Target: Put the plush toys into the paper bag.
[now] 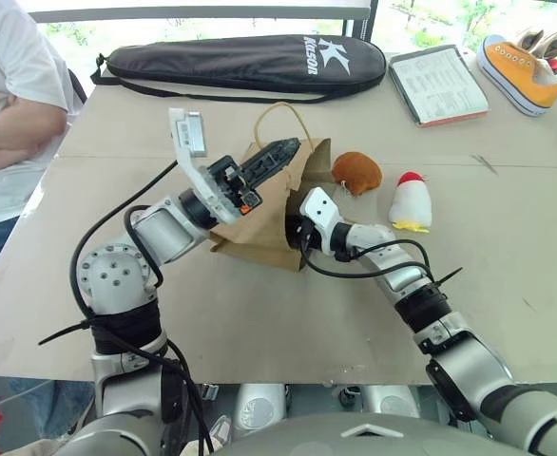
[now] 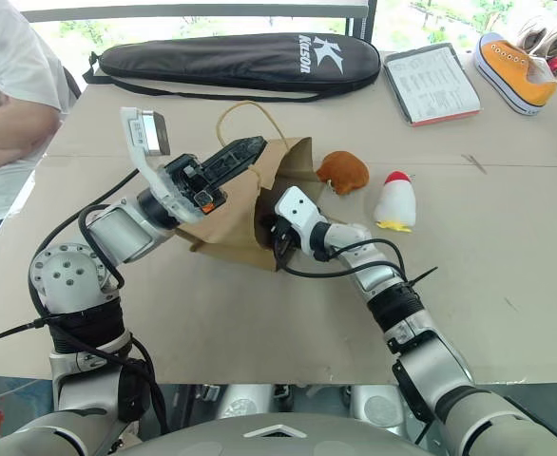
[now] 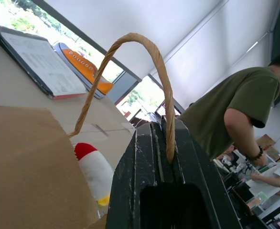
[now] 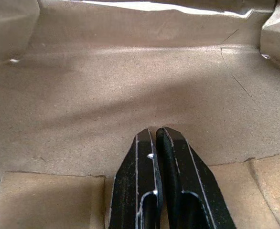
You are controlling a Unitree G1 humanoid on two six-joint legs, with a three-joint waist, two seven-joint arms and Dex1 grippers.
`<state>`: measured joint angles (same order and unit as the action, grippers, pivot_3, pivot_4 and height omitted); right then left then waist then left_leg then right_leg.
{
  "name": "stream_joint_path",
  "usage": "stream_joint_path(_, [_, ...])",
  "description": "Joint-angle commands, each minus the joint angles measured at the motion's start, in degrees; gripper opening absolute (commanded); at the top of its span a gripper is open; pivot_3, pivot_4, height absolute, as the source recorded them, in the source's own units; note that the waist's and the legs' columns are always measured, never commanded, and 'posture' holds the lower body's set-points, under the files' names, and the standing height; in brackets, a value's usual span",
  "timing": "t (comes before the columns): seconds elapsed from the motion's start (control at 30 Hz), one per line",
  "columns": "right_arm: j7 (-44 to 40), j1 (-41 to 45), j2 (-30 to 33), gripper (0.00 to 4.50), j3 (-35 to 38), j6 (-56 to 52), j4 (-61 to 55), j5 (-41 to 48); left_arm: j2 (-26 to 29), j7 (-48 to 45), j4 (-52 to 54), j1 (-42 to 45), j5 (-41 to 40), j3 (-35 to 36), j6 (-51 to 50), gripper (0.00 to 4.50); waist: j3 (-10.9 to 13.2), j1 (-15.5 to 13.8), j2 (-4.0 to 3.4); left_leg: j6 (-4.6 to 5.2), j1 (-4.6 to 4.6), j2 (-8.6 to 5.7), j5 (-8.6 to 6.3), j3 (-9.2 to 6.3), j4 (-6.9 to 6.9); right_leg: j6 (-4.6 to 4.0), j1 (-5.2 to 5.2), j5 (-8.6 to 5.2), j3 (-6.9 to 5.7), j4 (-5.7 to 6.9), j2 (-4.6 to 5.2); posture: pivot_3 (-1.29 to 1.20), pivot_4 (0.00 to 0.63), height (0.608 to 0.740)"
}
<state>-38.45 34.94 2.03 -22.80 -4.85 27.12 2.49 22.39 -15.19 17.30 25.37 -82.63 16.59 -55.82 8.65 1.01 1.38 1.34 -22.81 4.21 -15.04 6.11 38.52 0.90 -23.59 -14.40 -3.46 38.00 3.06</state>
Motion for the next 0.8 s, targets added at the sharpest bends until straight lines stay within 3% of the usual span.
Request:
stream_joint_path(0.03, [-0.76,0.69,-0.88,0.05,-2.35,-0.22,4.25,-3.28,1.08,1.05,3.90,0.27,-4.83,1.29,1.48,0.00,-0.01,0.07,0.00,-0.01,0.02,0.01,0.01,0.00,-0.01,0.00,0.00,0.00,0.01,0.01,-0.01,0.00,0.150,0.740])
stream_joint_path(0.23, [-0.33,-1.46,-0.27,0.05,-2.03,-4.29,4.08,-4.96,7.39,0.87,2.16,-0.47,-7.27,6.54,3.02,0.00,-0.13,0.14,-0.05,-0.09,0.09,0.03,0.05,0.00,-0.11,-0.01,0.01,0.00,0.03,0.02,-0.03,0.00,0.150,0.740])
stream_joint_path(0.43, [2.15,-4.26,0.69,0.05,0.93,-7.89,-3.53,-4.32,11.07,-2.55,0.51,-2.46,-3.08,7.35,4.49,0.00,-0.20,-0.55,-0.08,-0.09,0.06,-0.01,0.05,-0.04,-0.14,-0.01,0.04,-0.01,0.02,-0.04,0.04,0.00,0.150,0.740])
stream_joint_path(0.6, [4.22,-7.64,1.84,0.05,2.68,-5.49,-18.93,-3.49,13.69,-10.05,2.57,-5.69,9.98,2.93,8.62,0.00,-0.15,-0.53,-0.13,-0.09,-0.03,-0.08,0.05,-0.04,-0.19,0.00,0.01,-0.01,0.00,-0.12,0.03,0.00,0.150,0.740])
stream_joint_path(0.7, [1.38,-7.19,6.37,0.05,1.84,-14.41,-30.08,-4.17,13.33,-12.96,2.41,-5.89,15.79,0.96,11.80,0.00,-0.10,-0.47,-0.15,-0.10,-0.13,-0.09,0.05,-0.02,-0.19,0.00,-0.10,-0.01,-0.04,-0.12,0.02,0.00,0.150,0.740])
stream_joint_path(0.77, [-1.27,-6.45,8.17,0.05,5.30,-19.84,-35.82,1.55,12.98,-14.24,2.43,-5.73,17.76,0.24,12.94,0.00,-0.10,-0.38,-0.15,-0.10,-0.12,-0.07,0.05,-0.02,-0.18,0.00,-0.11,-0.01,-0.04,-0.11,0.00,0.00,0.150,0.740])
stream_joint_path(0.8, [-1.83,-6.05,8.74,0.55,6.63,-22.17,-37.71,3.41,12.84,-14.62,2.37,-5.66,18.27,0.15,13.23,0.00,-0.09,-0.37,-0.16,-0.10,-0.12,-0.05,0.05,-0.04,-0.19,0.00,-0.11,-0.01,-0.04,-0.11,-0.04,0.00,0.150,0.740])
